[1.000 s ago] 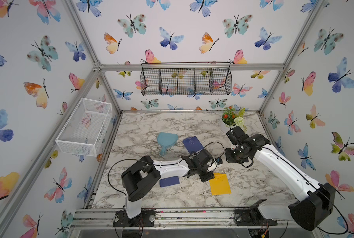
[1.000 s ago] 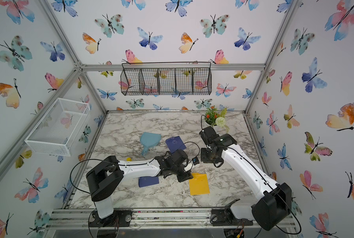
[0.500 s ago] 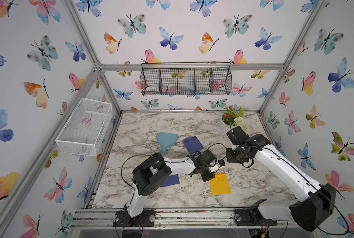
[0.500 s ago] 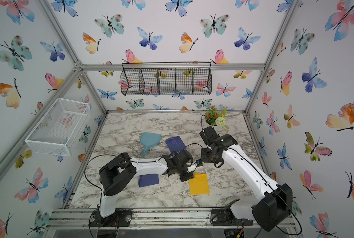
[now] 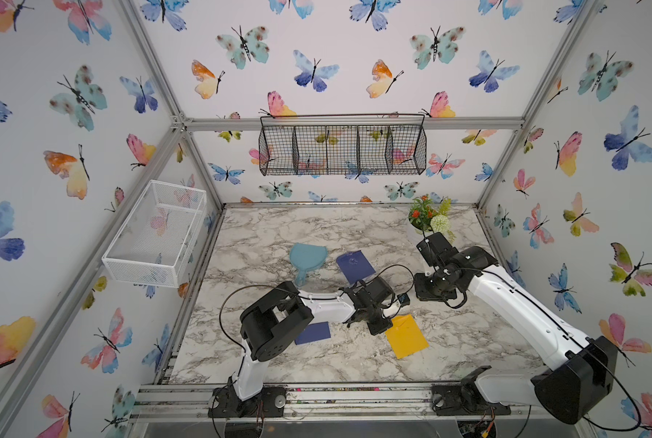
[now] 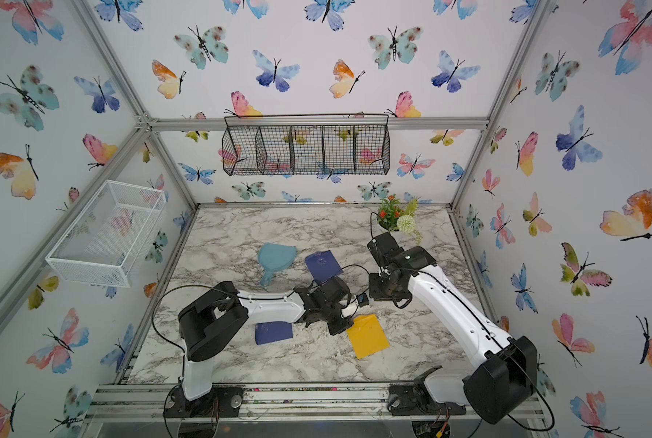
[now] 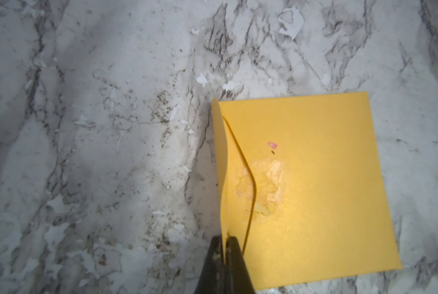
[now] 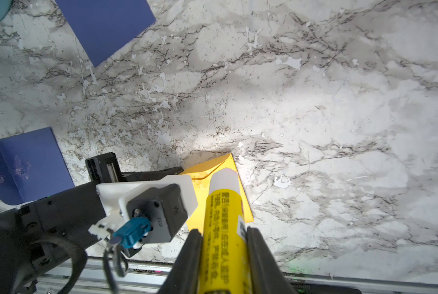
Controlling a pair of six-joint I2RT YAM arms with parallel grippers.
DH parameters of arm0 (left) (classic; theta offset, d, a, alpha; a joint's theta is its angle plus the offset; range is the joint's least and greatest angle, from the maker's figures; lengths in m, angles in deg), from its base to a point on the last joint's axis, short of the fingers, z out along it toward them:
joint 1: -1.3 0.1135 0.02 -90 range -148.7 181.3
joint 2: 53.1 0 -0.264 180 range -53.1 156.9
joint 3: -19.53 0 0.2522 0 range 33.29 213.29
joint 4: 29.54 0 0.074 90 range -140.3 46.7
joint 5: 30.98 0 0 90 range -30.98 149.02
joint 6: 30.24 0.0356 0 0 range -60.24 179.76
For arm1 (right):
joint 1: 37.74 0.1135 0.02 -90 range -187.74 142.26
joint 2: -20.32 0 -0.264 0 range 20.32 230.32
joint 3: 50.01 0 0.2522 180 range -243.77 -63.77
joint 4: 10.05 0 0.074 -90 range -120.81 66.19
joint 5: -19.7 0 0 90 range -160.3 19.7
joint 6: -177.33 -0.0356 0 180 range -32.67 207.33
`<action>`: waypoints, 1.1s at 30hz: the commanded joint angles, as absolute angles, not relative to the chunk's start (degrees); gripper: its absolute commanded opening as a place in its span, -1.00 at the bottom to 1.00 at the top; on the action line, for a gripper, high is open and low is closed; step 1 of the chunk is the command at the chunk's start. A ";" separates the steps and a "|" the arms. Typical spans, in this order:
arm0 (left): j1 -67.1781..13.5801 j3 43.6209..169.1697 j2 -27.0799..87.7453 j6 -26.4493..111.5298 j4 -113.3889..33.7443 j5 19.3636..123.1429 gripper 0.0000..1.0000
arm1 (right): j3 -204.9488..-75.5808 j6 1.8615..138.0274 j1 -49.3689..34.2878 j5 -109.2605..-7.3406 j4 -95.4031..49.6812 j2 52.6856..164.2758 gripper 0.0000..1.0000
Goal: Seal the envelope with a glue stick
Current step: Adjust the envelope at the center of the board.
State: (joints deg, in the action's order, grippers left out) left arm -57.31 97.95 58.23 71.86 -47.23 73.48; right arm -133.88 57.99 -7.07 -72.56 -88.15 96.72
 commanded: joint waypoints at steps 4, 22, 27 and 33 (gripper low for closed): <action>-56.23 88.02 49.37 58.68 -40.75 74.96 -0.96 | -132.85 56.75 -7.32 -65.72 -88.05 98.66 -0.97; -53.44 71.99 46.38 28.02 -22.50 80.34 -0.98 | -125.63 45.75 3.07 -65.30 -79.27 103.81 -0.97; -52.75 71.97 47.62 27.66 -21.64 81.92 -0.98 | -125.22 42.31 7.72 -68.78 -77.55 105.22 -0.97; -52.29 72.13 49.25 27.47 -21.12 83.41 -0.99 | -122.89 40.89 9.91 -70.34 -73.89 105.82 -0.97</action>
State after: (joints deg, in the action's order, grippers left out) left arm -52.70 72.12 47.54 28.19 -21.17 81.33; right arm -123.98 42.90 9.13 -67.80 -75.93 105.20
